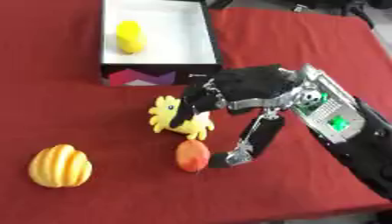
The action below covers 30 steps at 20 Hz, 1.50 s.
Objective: Pick up objects on the table and place them in the box.
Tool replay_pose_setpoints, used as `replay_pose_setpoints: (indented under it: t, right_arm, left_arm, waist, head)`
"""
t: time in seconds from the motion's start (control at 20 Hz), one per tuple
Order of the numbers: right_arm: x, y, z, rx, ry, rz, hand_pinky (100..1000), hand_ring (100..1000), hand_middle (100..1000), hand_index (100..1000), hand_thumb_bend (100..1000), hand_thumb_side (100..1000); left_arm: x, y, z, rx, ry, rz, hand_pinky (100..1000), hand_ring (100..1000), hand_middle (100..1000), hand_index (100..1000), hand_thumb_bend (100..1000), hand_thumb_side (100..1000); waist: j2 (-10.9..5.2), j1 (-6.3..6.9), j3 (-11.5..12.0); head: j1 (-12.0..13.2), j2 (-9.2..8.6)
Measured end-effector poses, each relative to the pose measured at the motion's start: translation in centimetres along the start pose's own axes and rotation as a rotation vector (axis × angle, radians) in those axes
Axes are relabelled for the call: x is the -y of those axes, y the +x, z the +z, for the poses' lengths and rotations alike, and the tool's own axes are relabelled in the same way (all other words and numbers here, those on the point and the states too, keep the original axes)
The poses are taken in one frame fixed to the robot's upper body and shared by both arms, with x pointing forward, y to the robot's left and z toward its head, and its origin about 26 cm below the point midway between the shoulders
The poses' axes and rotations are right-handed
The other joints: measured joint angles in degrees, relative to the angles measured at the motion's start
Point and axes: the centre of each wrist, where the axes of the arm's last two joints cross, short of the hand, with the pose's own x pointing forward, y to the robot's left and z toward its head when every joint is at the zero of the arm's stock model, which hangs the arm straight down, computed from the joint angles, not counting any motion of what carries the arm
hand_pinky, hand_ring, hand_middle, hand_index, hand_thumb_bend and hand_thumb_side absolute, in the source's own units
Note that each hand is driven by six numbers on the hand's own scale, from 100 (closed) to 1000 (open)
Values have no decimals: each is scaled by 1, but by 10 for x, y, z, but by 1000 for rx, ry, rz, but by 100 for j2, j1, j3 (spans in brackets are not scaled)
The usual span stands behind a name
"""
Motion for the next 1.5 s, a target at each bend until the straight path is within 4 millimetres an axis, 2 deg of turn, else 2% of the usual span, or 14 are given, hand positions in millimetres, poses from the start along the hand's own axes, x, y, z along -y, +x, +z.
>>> replay_pose_setpoints:
  t: [0.4, 0.55, 1.05, 1.2, 1.5]
  right_arm:
    - [-22, -18, -2, -86, 52, -20, 822, 620, 729, 875, 328, 356]
    - [-31, -24, -4, -110, 70, -29, 763, 596, 714, 866, 325, 341]
    - [-46, -29, -11, -134, 96, -45, 721, 556, 663, 841, 312, 336]
    - [-48, -29, -13, -135, 98, -47, 721, 555, 657, 839, 303, 346]
    - [-52, -29, -14, -144, 112, -53, 722, 562, 646, 835, 296, 434]
  left_arm:
    - [0, 0, 0, -4, -7, -1, 843, 845, 752, 794, 100, 630]
    - [0, 0, 0, -5, -9, -1, 844, 846, 753, 794, 100, 629]
    - [0, 0, 0, -5, -14, -1, 845, 849, 756, 795, 100, 628]
    - [0, 0, 0, -5, -15, -1, 845, 850, 756, 796, 100, 628]
    - [0, 0, 0, -4, -17, 0, 846, 852, 757, 796, 100, 627]
  waist:
    - [0, 0, 8]
    - [0, 0, 13]
    - [0, 0, 38]
    - [0, 0, 47]
    - [0, 0, 71]
  head:
    - [-17, 1]
    - [-29, 1]
    - [-45, 1]
    - [-54, 1]
    - [-65, 1]
